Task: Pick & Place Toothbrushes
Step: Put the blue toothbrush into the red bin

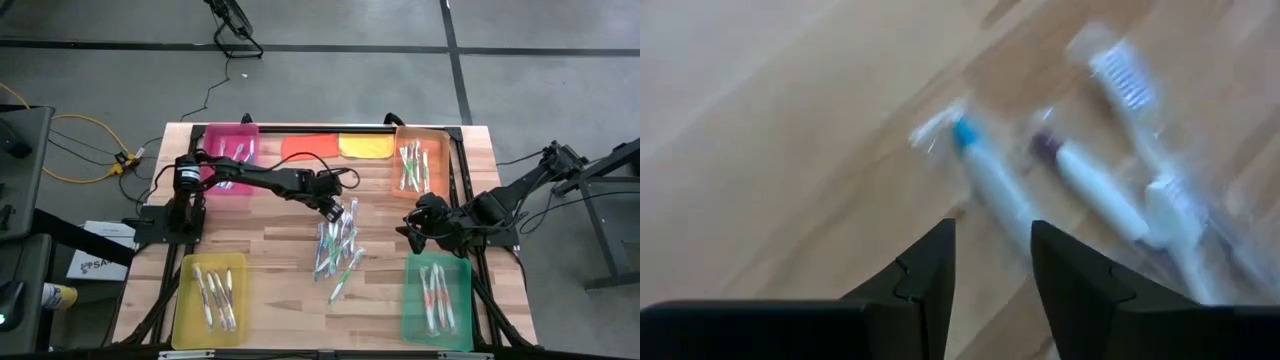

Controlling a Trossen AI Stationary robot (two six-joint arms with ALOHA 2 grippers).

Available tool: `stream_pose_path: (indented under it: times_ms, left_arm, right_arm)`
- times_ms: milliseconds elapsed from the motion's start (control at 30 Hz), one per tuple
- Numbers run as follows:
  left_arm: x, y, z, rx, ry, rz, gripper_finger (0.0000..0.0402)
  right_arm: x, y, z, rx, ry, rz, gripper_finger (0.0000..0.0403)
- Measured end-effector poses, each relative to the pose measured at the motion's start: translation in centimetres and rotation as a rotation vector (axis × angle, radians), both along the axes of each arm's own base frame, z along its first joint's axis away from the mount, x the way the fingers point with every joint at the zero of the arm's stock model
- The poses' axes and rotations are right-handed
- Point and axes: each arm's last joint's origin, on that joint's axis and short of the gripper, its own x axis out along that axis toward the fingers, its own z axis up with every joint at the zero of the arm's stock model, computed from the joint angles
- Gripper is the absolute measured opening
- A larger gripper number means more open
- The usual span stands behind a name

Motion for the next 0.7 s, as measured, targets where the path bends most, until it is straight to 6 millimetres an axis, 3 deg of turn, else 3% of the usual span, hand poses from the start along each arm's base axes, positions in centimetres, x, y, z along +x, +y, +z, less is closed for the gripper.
stream_pose_path:
  times_ms: [233,533,700]
  left_arm:
    - [0.4,0.1,-0.5,0.003,-0.018,0.001,0.0135]
    - [0.6,0.4,-0.3,0.017,-0.053,0.013,0.0219]
    - [1.2,0.5,-1.3,0.020,-0.075,0.015,0.0230]
  right_arm:
    - [0.0,0.0,0.0,-0.002,-0.001,-0.002,0.0213]
    - [0.0,0.0,0.0,-0.002,-0.001,-0.002,0.0213]
    - [0.0,0.0,0.0,-0.004,0.000,-0.001,0.0213]
